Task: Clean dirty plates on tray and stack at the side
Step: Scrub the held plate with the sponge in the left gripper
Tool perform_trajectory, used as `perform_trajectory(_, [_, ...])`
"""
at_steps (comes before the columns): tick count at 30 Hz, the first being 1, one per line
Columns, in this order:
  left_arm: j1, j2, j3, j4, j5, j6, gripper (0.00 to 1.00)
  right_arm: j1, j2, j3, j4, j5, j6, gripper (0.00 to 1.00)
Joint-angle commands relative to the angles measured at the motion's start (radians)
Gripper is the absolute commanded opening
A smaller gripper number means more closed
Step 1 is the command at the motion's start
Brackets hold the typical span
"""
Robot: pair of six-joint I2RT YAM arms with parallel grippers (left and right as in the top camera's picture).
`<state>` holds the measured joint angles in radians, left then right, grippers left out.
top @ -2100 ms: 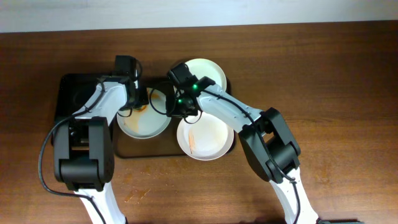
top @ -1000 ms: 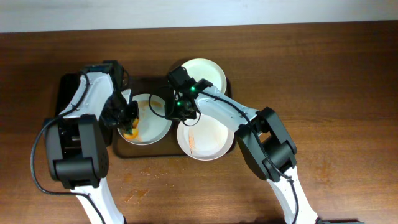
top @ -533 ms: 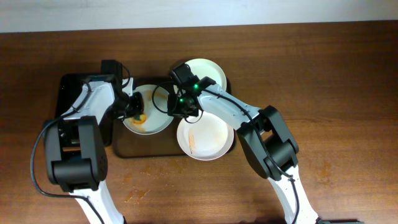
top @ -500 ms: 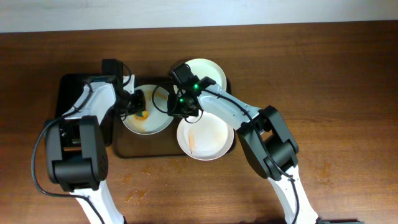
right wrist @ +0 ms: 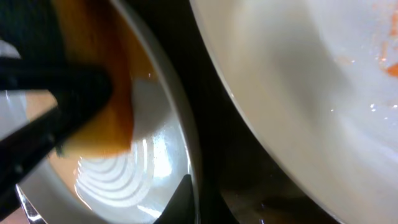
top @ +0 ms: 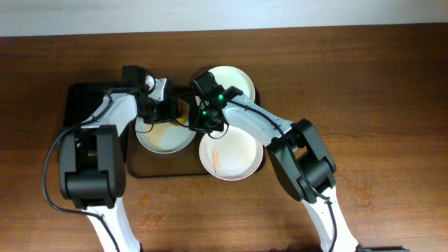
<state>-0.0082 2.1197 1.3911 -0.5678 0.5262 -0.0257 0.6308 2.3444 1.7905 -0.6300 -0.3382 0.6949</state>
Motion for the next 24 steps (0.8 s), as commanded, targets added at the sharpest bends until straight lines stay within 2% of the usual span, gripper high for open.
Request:
perform_trajectory(1, [0.032, 0.07, -0.033, -0.069, -0.008, -0.012, 0.01, 0.021, 0.053, -0.007, -0.008, -0.01, -0.032, 0.04])
perform_trajectory(3, [0.066, 0.07, -0.018, -0.142, -0.027, -0.011, 0.01, 0.019, 0.053, -0.007, -0.008, -0.01, -0.032, 0.04])
perform_trajectory(6, [0.121, 0.07, -0.002, -0.274, -0.143, -0.012, 0.01, 0.015, 0.053, -0.007, -0.008, -0.015, -0.032, 0.04])
perform_trajectory(8, [0.163, 0.07, -0.002, -0.397, -0.149, -0.012, 0.01, 0.014, 0.053, -0.007, -0.007, -0.018, -0.032, 0.04])
perform_trajectory(12, [0.178, 0.07, -0.002, -0.511, -0.163, -0.011, 0.01, 0.01, 0.053, -0.007, -0.006, -0.03, -0.032, 0.04])
perform_trajectory(15, [0.174, 0.07, -0.002, -0.521, -0.344, -0.026, 0.01, 0.01, 0.053, -0.007, -0.009, -0.033, -0.032, 0.04])
perform_trajectory(19, [0.174, 0.07, -0.002, -0.514, -0.686, -0.266, 0.01, 0.01, 0.053, -0.007, -0.01, -0.033, -0.032, 0.04])
perform_trajectory(20, [0.174, 0.07, -0.002, -0.502, -0.717, -0.314, 0.01, 0.01, 0.053, -0.007, -0.01, -0.033, -0.032, 0.04])
perform_trajectory(24, [0.169, 0.07, 0.002, -0.449, -0.712, -0.373, 0.01, 0.009, 0.053, -0.007, -0.014, -0.032, -0.032, 0.04])
